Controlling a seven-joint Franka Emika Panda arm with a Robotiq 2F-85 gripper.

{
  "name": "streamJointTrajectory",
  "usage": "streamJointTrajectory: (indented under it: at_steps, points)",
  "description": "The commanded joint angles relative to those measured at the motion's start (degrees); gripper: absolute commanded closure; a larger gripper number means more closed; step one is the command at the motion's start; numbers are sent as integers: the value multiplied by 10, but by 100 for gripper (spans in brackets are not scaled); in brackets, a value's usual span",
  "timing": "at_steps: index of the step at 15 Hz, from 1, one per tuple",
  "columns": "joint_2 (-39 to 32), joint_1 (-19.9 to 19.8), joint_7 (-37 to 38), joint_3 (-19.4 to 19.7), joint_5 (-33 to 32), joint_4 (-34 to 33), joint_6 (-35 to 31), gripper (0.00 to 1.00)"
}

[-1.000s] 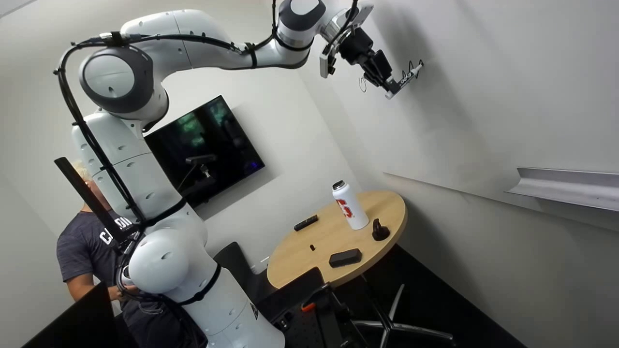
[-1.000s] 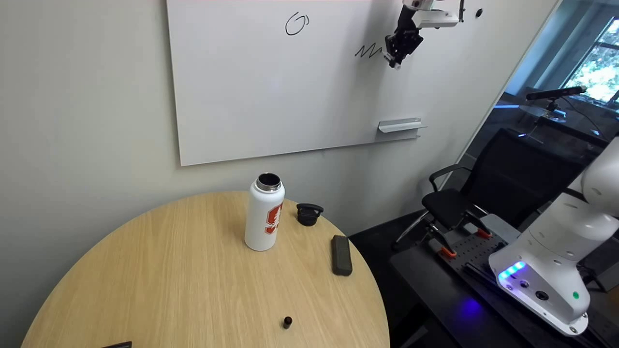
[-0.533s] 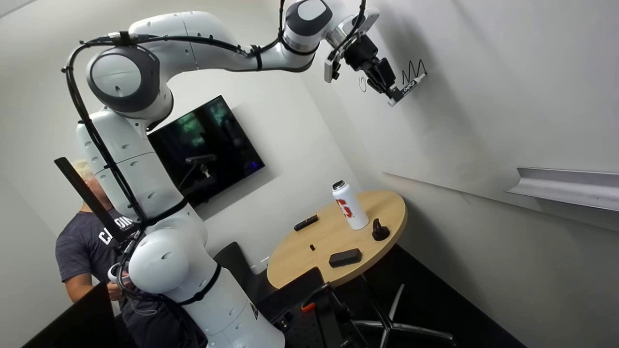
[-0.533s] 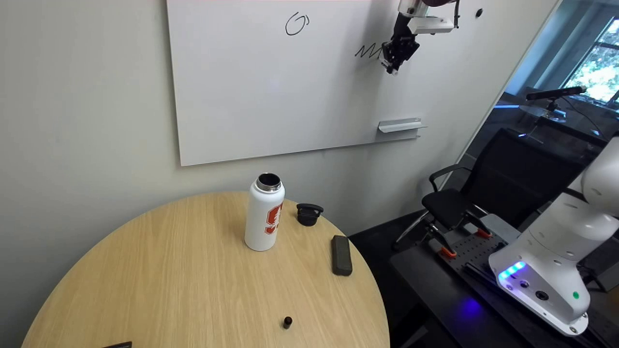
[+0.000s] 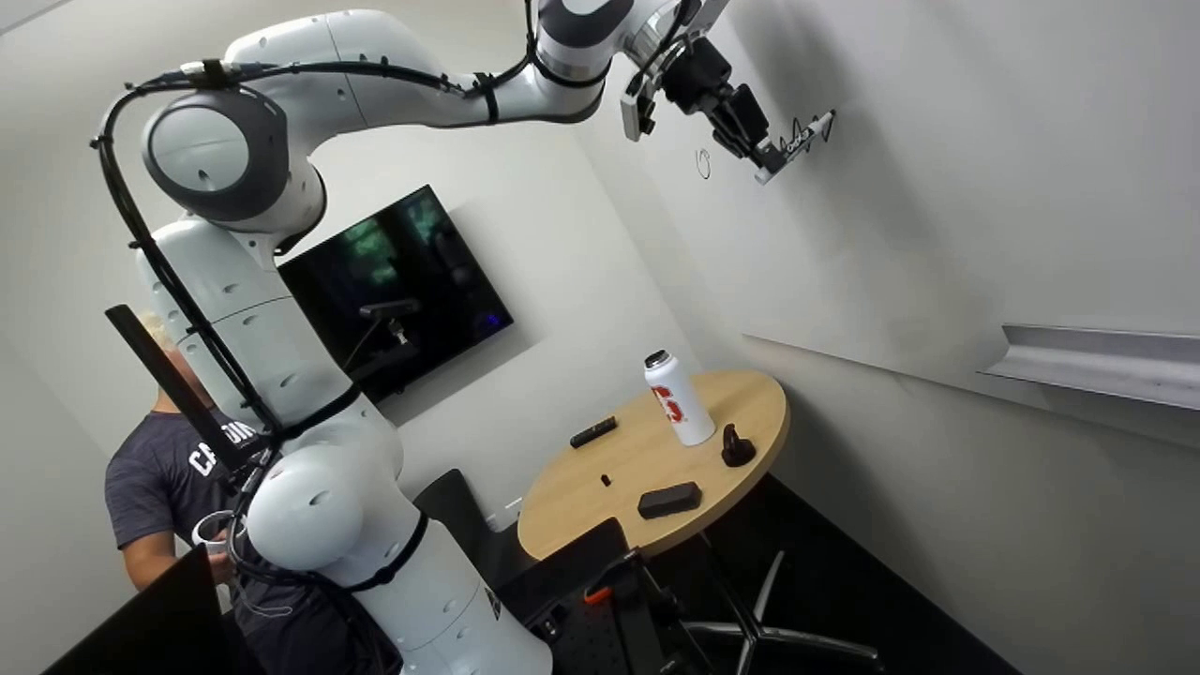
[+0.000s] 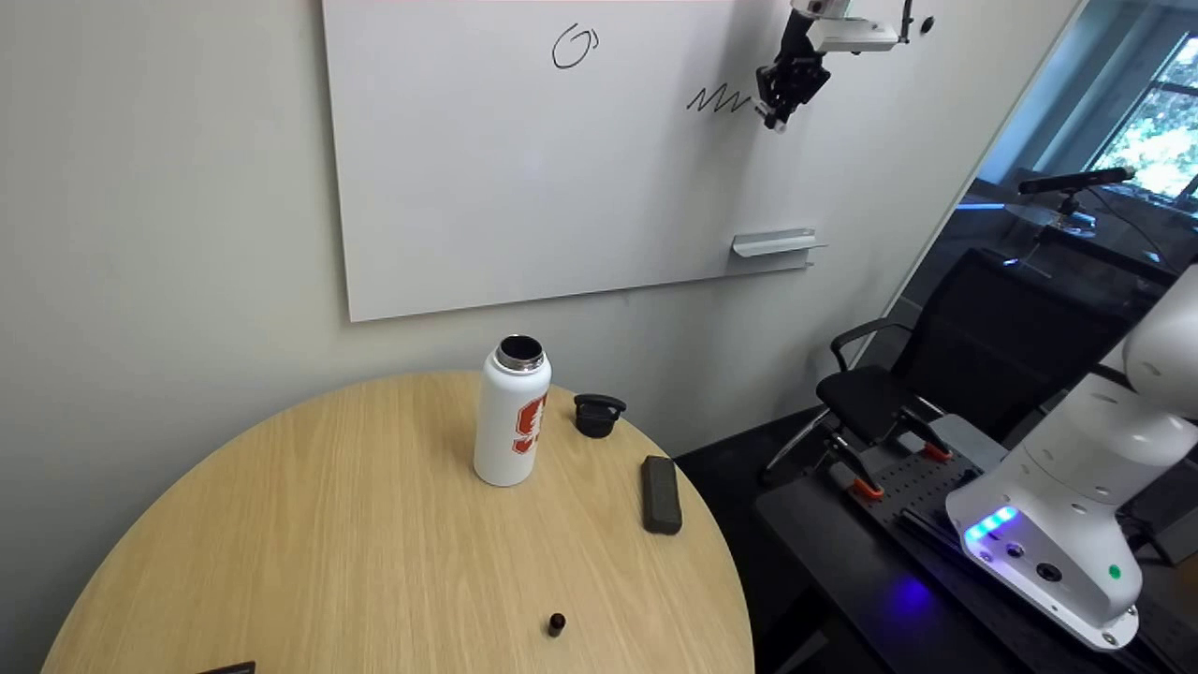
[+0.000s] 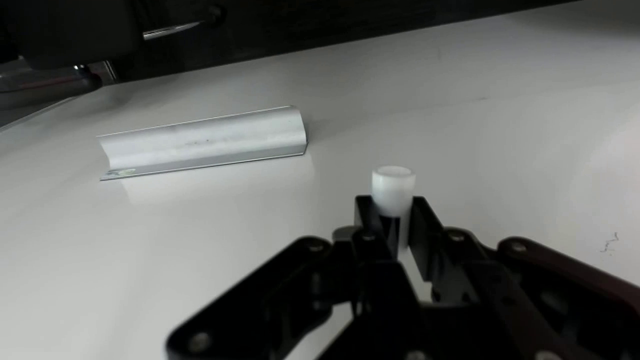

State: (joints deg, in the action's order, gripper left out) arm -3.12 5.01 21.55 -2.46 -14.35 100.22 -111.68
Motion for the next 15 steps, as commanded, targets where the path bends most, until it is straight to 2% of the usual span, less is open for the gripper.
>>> streamJointTrajectory:
  at_steps: [1,11,15]
  points:
    - [5,-9,-11,4,6,-7,-4,95]
    - [-20,-7,-16,0,15,2,-3,95]
    - [21,2,-5,-6,3,43,-10,95]
